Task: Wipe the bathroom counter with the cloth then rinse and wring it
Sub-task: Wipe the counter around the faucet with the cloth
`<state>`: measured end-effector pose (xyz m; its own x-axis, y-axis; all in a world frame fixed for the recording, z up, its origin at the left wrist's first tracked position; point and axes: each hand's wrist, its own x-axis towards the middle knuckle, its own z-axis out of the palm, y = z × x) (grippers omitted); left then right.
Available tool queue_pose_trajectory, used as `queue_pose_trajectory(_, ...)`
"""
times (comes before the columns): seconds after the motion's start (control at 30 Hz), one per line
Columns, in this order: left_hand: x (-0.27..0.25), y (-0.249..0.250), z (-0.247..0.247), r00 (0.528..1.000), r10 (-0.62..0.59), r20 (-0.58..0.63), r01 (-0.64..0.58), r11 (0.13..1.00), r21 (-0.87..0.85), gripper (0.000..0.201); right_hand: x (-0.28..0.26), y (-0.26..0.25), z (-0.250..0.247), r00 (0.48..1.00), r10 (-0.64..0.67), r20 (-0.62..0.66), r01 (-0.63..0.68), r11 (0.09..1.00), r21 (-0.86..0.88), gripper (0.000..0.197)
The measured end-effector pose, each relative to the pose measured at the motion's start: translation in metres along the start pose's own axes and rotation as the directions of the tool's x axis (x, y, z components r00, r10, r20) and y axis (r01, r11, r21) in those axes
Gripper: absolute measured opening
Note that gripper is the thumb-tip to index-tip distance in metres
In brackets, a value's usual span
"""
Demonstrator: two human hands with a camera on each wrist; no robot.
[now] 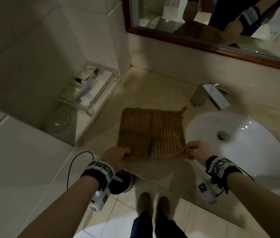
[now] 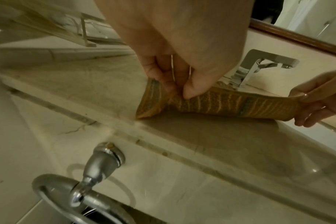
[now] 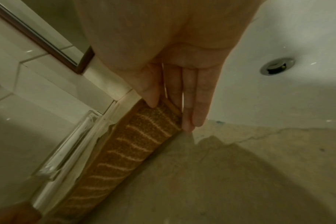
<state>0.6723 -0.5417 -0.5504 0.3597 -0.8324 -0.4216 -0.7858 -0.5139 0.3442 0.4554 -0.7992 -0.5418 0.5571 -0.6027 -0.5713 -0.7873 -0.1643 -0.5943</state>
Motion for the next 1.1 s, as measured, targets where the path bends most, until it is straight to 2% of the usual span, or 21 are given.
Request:
queue_pose_trajectory(0.17,0.026,-0.005,-0.036,0.993,-0.059,-0.103,0.049,0.994,-0.094,0.017,0.016,-0.017,-0.016,0.999,-0.001,-0.045,-0.001,0.999,-0.039,0.016)
queue_pose_trajectory(0.27,0.056,-0.012,-0.066,0.984,-0.098,-0.151,0.076,0.987,-0.143,0.018,0.035,-0.036,-0.027,0.996,0.01,-0.088,-0.008,1.0,0.023,0.015)
queue_pose_trajectory(0.43,0.113,-0.019,-0.106,0.96,-0.077,-0.27,0.025,0.981,-0.194,0.016,0.078,-0.064,-0.038,0.969,0.051,-0.241,-0.007,0.984,0.179,0.013)
queue_pose_trajectory(0.5,0.128,-0.022,-0.108,0.939,-0.114,-0.324,0.039,0.972,-0.23,0.023,0.096,-0.069,-0.038,0.953,0.053,-0.297,-0.012,0.99,0.138,0.023)
queue_pose_trajectory(0.57,0.135,-0.027,-0.103,0.917,-0.198,-0.347,0.123,0.966,-0.228,0.038,0.112,-0.065,-0.036,0.935,0.095,-0.342,-0.072,0.994,0.079,0.033)
queue_pose_trajectory(0.63,0.135,-0.032,-0.09,0.888,-0.346,-0.303,0.281,0.93,-0.237,0.044,0.114,-0.065,-0.031,0.922,0.136,-0.363,-0.13,0.991,0.041,0.034)
queue_pose_trajectory(0.7,0.132,-0.036,-0.074,0.839,-0.506,-0.199,0.43,0.841,-0.327,0.038,0.108,-0.067,-0.027,0.919,0.144,-0.368,-0.158,0.987,-0.008,0.027)
queue_pose_trajectory(0.77,0.128,-0.037,-0.06,0.799,-0.592,-0.105,0.518,0.767,-0.377,0.035,0.103,-0.064,-0.022,0.93,0.128,-0.345,-0.163,0.984,-0.075,0.019)
queue_pose_trajectory(0.8,0.126,-0.036,-0.053,0.781,-0.62,-0.075,0.556,0.745,-0.369,0.041,0.101,-0.063,-0.02,0.938,0.137,-0.318,-0.177,0.979,-0.103,0.018)
queue_pose_trajectory(0.87,0.123,-0.033,-0.043,0.759,-0.649,-0.053,0.601,0.729,-0.328,0.055,0.1,-0.059,-0.013,0.948,0.199,-0.247,-0.236,0.963,-0.131,0.027)
queue_pose_trajectory(0.9,0.123,-0.031,-0.04,0.754,-0.654,-0.061,0.606,0.729,-0.319,0.055,0.098,-0.058,-0.009,0.948,0.216,-0.234,-0.253,0.957,-0.142,0.033)
queue_pose_trajectory(1.0,0.126,-0.028,-0.036,0.74,-0.671,-0.052,0.598,0.691,-0.406,0.036,0.093,-0.059,0.001,0.939,0.229,-0.255,-0.274,0.949,-0.156,0.037)
queue_pose_trajectory(1.1,0.124,-0.031,-0.037,0.75,-0.661,-0.025,0.594,0.689,-0.416,0.028,0.09,-0.061,0.01,0.934,0.238,-0.267,-0.281,0.95,-0.135,0.026)
